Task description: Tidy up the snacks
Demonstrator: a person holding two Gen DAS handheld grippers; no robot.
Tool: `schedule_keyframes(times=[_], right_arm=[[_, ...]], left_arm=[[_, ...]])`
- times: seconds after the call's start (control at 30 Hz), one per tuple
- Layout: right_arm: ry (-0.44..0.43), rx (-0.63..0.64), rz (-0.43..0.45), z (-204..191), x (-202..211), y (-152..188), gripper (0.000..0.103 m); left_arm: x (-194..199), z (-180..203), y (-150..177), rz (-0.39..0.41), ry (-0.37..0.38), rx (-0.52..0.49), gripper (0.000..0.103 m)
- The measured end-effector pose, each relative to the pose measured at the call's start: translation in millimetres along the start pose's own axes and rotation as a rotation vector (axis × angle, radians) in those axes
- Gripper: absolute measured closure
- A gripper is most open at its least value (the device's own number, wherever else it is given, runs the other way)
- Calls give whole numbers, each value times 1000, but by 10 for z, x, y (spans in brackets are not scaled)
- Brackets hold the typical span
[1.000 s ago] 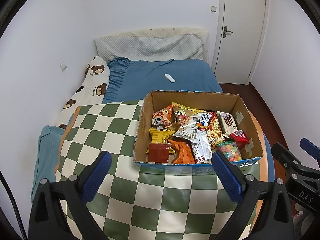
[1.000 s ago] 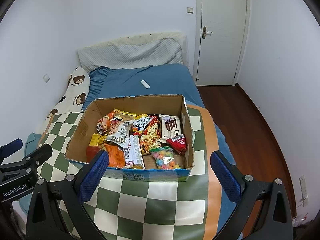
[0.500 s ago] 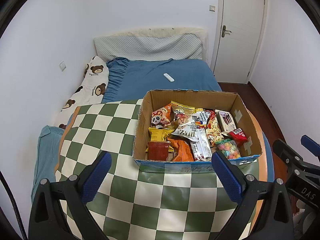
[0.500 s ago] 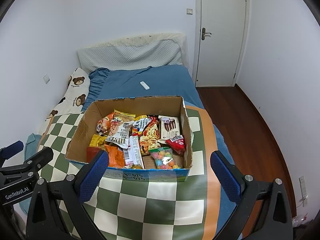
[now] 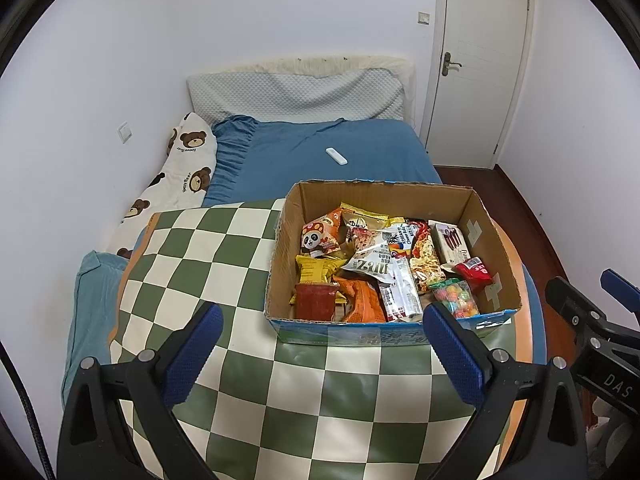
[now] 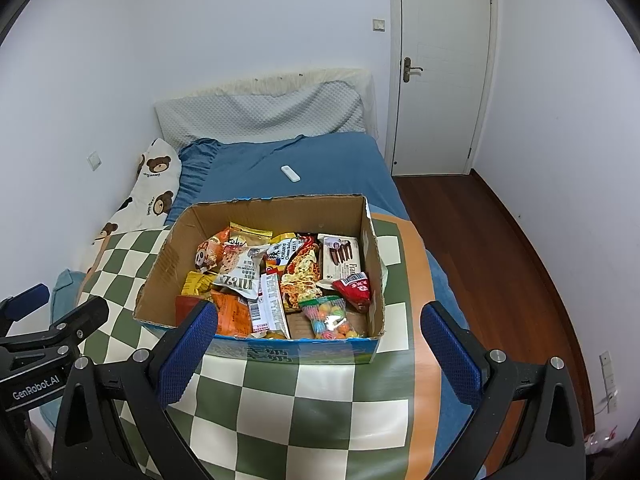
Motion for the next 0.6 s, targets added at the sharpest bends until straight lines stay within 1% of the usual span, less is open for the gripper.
schedule_keyframes(times=[0.6], right_arm=[[-4, 2, -1, -7, 29, -4, 0]], left_arm=[[31, 17, 16, -2, 0, 2, 1]])
Point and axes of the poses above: each gripper's, at about its wrist camera, not at the fingertips, and x roughly against the way its jaws point, z to its right, y to its underside, the point moved 9 cm from there along -x, roughly the way its jaws point, and after that the axes turned 6 degrees about x, right-handed, at the moved point
